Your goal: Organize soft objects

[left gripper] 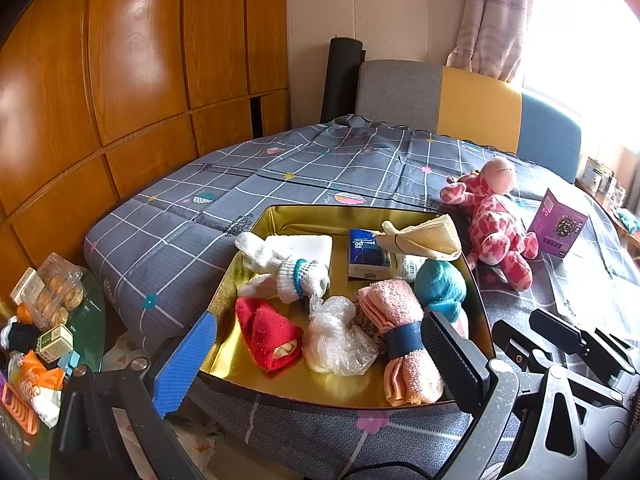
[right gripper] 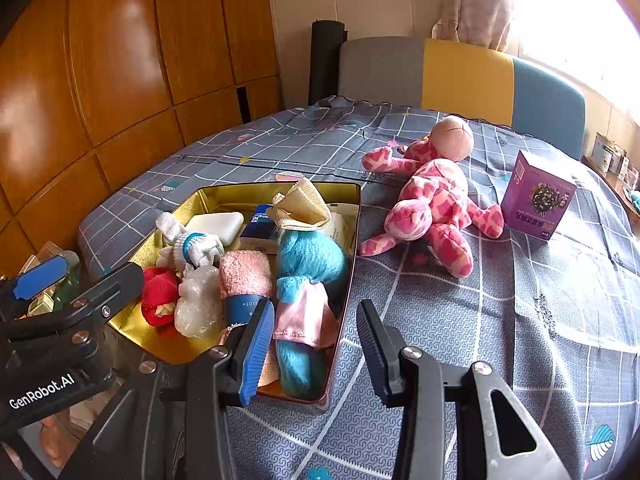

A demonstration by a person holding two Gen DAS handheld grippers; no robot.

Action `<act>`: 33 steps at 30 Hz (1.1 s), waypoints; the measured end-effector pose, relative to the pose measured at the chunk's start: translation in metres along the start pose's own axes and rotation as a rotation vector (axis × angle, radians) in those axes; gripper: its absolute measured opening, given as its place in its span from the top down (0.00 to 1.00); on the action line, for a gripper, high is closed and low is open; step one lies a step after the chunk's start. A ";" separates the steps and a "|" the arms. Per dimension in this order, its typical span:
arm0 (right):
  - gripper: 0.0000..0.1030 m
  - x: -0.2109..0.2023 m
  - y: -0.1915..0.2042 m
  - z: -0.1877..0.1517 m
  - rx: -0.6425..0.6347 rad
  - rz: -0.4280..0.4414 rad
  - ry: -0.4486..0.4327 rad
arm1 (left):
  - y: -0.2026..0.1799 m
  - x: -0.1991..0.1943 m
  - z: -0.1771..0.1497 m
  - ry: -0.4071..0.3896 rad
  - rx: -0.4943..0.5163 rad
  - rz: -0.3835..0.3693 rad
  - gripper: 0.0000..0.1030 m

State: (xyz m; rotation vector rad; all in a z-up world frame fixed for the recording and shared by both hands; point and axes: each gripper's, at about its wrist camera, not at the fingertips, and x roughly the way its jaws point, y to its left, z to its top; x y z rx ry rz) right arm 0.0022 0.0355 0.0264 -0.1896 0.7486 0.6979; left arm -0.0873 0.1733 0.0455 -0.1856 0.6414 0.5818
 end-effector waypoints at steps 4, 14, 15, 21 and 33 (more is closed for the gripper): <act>0.58 0.000 0.000 0.000 0.000 0.000 0.000 | 0.000 0.000 0.000 0.000 -0.001 0.001 0.00; 0.58 -0.001 0.001 0.000 0.003 0.000 -0.004 | 0.000 0.000 0.000 0.002 -0.001 0.000 0.00; 0.58 -0.001 0.001 0.000 0.002 0.000 -0.004 | 0.001 0.000 0.000 0.002 -0.002 0.001 0.00; 0.58 -0.002 0.001 0.000 0.003 0.000 -0.005 | 0.001 0.000 -0.001 0.003 -0.004 0.004 0.00; 0.58 -0.002 0.001 0.000 0.002 0.001 -0.007 | 0.003 -0.001 -0.001 0.003 -0.005 0.007 0.00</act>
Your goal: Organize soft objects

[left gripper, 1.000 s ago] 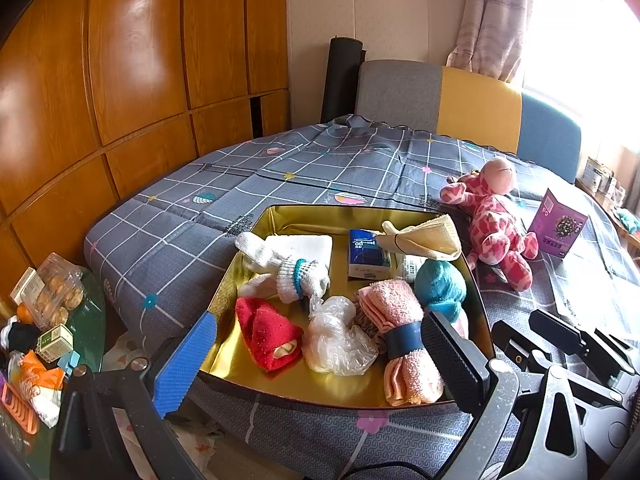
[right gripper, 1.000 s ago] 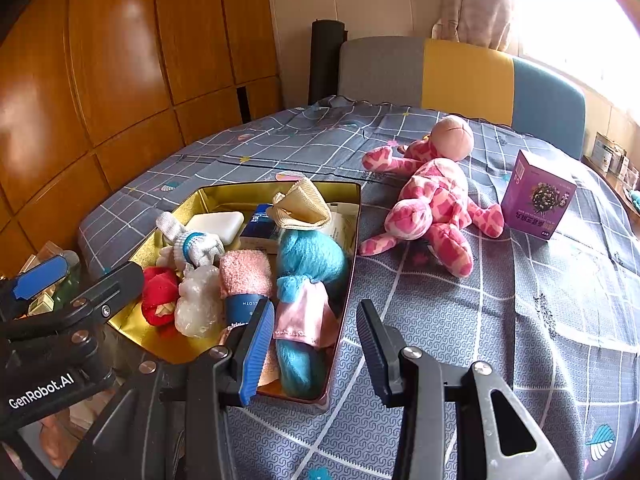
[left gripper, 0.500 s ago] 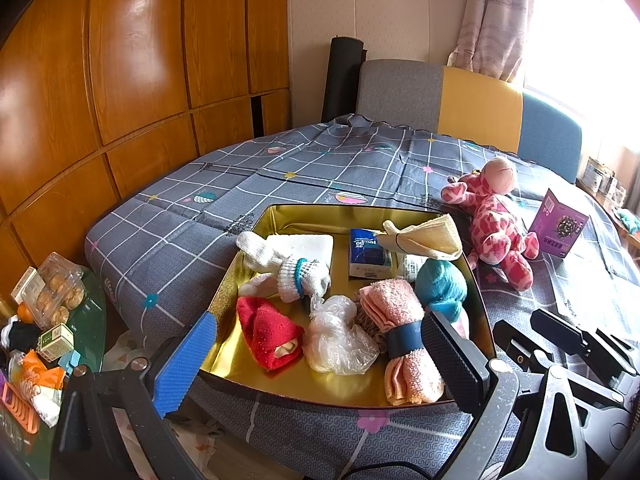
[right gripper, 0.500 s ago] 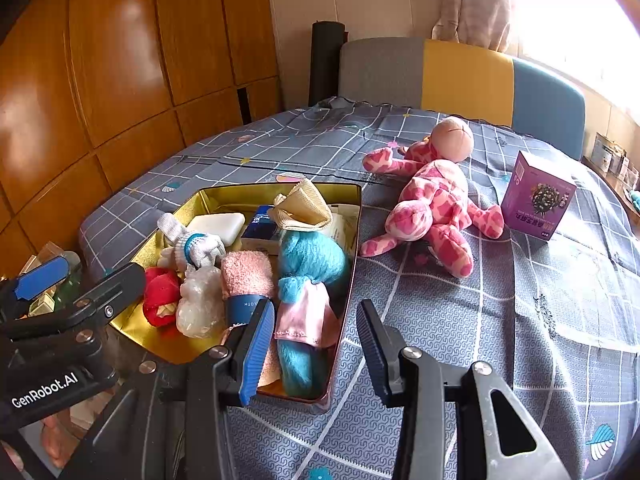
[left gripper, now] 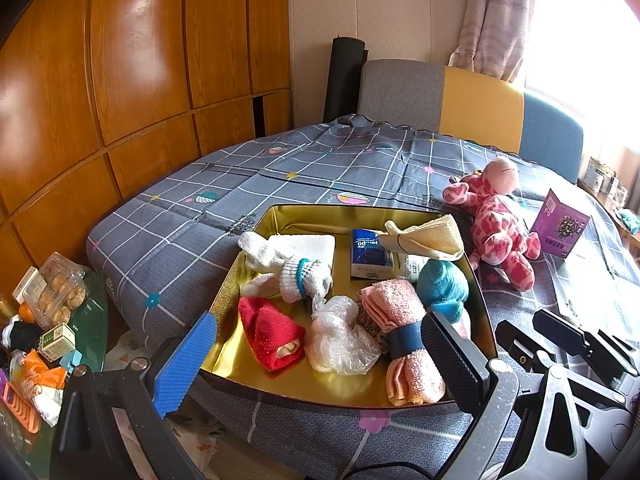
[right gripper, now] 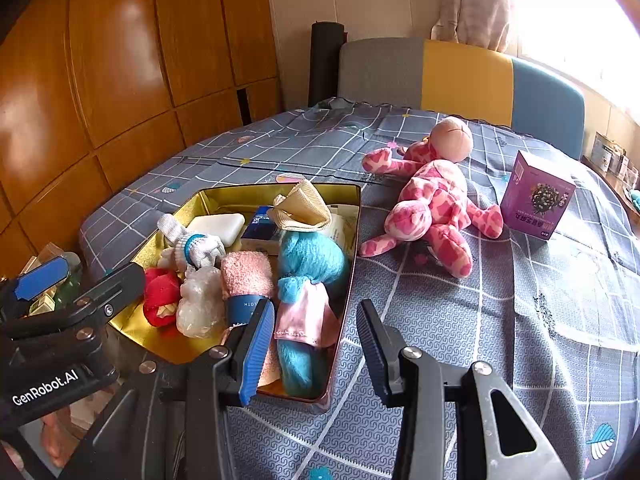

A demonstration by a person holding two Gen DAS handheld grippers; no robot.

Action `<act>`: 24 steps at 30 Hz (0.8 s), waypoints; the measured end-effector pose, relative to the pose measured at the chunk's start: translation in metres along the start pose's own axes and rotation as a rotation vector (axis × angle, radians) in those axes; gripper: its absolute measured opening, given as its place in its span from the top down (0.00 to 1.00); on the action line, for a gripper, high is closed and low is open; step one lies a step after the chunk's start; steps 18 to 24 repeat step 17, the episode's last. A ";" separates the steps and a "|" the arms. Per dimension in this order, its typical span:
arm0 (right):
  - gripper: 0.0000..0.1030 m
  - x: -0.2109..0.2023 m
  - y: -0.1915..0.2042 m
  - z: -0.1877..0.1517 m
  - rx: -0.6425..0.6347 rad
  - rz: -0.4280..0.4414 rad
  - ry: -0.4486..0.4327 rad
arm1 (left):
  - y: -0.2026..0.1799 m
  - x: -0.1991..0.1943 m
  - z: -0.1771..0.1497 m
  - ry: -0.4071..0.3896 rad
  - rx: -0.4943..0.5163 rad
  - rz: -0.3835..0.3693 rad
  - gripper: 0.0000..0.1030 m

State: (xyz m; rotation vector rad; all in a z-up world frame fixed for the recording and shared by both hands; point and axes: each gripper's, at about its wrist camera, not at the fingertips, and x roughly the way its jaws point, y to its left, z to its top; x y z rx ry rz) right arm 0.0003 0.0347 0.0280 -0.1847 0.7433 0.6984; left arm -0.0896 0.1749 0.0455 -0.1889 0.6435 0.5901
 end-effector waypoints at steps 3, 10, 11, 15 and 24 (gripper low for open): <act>0.58 0.000 0.000 0.000 0.002 0.000 -0.003 | 0.000 0.000 0.000 0.000 -0.001 -0.002 0.00; 0.58 0.001 -0.002 0.000 0.007 0.001 0.001 | -0.003 0.000 -0.001 -0.006 0.010 -0.001 0.00; 0.58 0.001 -0.002 0.000 0.007 0.000 0.002 | -0.003 0.000 -0.002 -0.015 0.013 0.004 0.00; 0.58 0.002 -0.004 0.000 0.017 -0.001 0.000 | -0.006 -0.001 -0.003 -0.025 0.025 0.004 0.03; 0.58 0.000 -0.010 0.001 0.024 -0.007 -0.011 | -0.006 0.001 -0.003 -0.013 0.024 0.002 0.02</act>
